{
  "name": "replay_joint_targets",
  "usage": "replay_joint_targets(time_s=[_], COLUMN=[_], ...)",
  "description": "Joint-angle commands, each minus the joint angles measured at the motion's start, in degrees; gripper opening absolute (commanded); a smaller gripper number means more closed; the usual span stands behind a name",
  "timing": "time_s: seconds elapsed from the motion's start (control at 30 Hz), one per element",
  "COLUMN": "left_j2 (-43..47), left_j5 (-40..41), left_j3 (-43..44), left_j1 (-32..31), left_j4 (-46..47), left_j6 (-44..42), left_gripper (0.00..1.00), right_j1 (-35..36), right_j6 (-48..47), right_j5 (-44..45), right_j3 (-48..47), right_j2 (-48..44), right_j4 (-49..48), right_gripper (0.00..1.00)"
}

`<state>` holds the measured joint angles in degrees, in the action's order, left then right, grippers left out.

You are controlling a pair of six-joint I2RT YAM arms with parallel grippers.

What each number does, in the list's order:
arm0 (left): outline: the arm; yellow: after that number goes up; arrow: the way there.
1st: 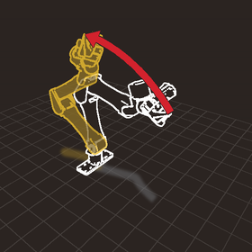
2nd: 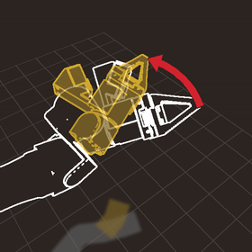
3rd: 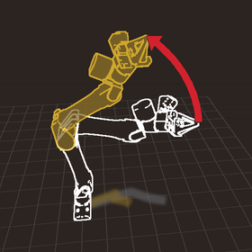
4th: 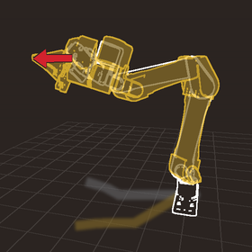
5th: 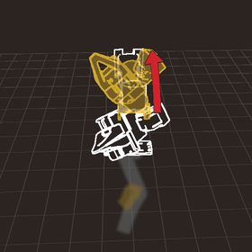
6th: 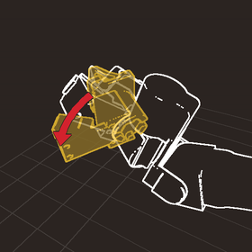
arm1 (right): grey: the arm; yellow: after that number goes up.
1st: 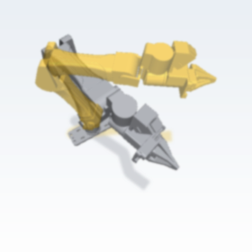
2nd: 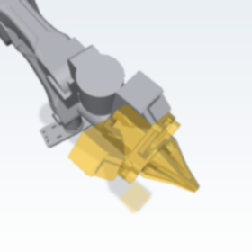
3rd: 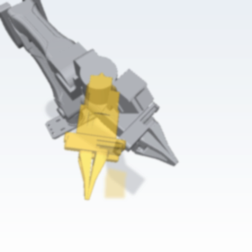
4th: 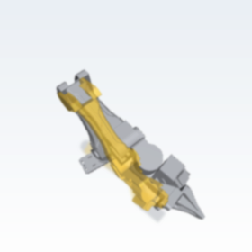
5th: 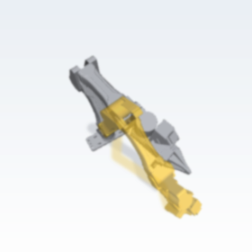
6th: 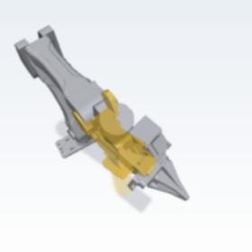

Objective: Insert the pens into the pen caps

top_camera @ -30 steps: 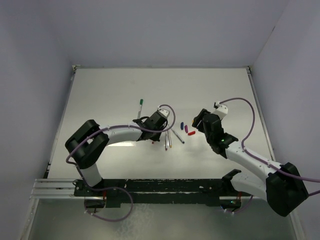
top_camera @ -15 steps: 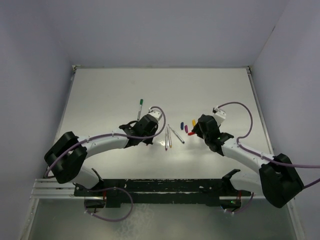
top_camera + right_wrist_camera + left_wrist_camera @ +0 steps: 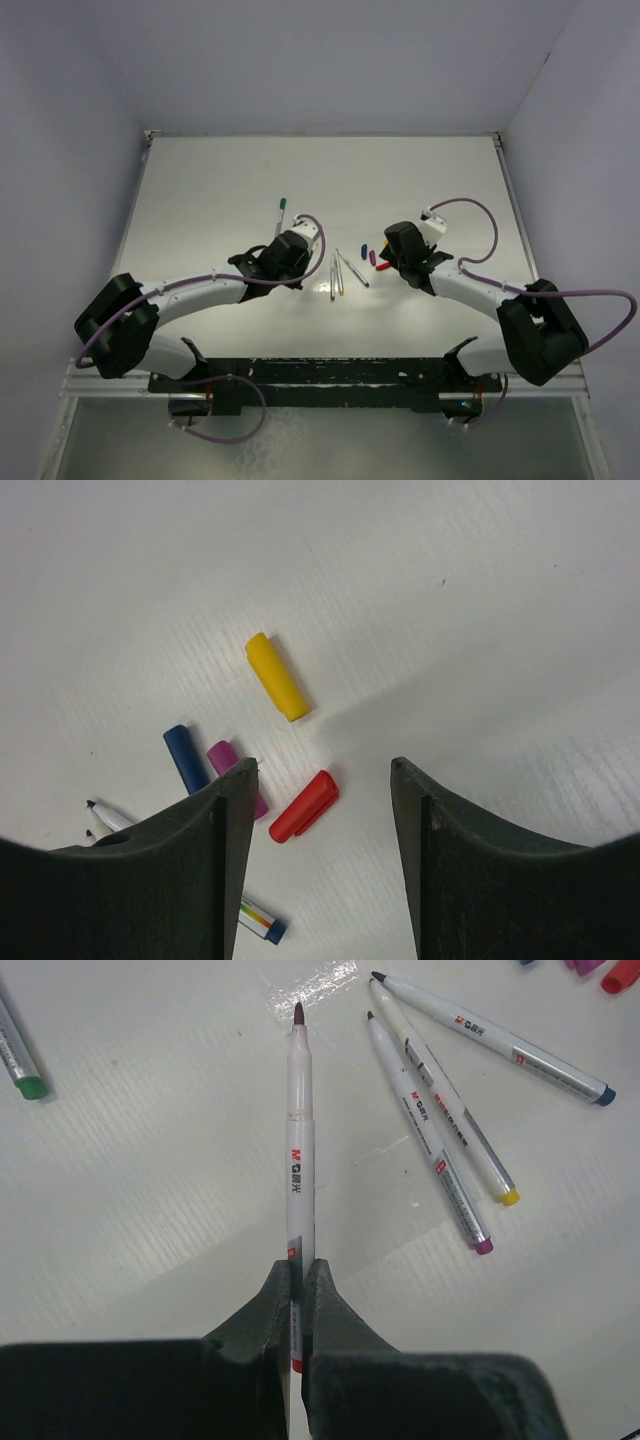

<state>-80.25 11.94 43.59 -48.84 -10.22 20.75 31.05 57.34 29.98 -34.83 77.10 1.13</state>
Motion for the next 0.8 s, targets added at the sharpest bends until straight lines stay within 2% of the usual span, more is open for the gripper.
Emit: replay_joint_targets(time_s=[0.0, 0.47, 0.77], left_j2=[0.86, 0.76, 0.51], left_j5=[-0.8, -0.61, -1.04], left_j3=[-0.01, 0.2, 0.39], left_j1=[-0.2, -0.19, -0.18], left_j4=[2.75, 2.7, 3.13], left_j6=[-1.94, -1.84, -1.59], left_gripper=[0.0, 0.0, 0.0], right_j1=[-0.12, 1.27, 2.85], right_j6=[2.54, 2.6, 2.57], right_j5=[3.56, 3.33, 1.97], right_j3=[-4.1, -6.23, -6.82], right_j2=[1.86, 4.38, 6.88], right_j4=[1.35, 6.95, 6.9], right_gripper=[0.58, 0.55, 0.54])
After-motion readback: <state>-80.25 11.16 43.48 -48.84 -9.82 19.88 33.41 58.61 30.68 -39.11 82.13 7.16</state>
